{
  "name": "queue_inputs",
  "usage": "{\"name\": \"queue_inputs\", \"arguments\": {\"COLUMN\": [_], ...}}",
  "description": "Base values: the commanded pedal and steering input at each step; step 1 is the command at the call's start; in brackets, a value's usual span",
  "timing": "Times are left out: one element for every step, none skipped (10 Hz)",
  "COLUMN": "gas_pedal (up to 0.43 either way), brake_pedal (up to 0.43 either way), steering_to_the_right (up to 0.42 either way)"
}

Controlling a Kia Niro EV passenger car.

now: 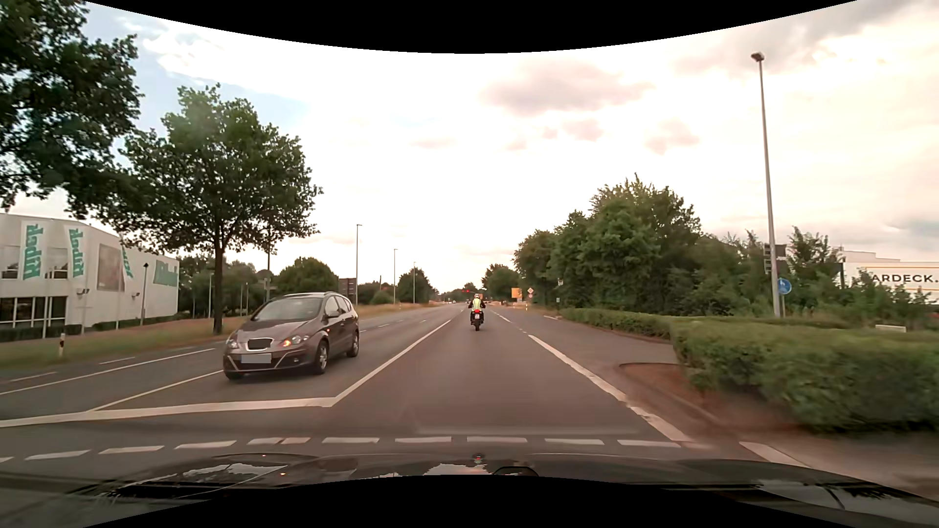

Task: Follow the waypoints while adhering to traffic rules and regulations

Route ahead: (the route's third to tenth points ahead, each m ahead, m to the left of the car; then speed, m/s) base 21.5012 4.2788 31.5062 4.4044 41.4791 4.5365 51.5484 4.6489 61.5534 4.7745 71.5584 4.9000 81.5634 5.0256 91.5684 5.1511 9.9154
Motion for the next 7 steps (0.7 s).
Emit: {"name": "queue_inputs", "arguments": {"gas_pedal": [0.228, 0.228, 0.228, 0.228, 0.228, 0.228, 0.228], "brake_pedal": [0.0, 0.0, 0.0, 0.0, 0.0, 0.0, 0.0], "steering_to_the_right": [-0.001, -0.001, -0.001, -0.001, -0.002, -0.004, -0.007]}}
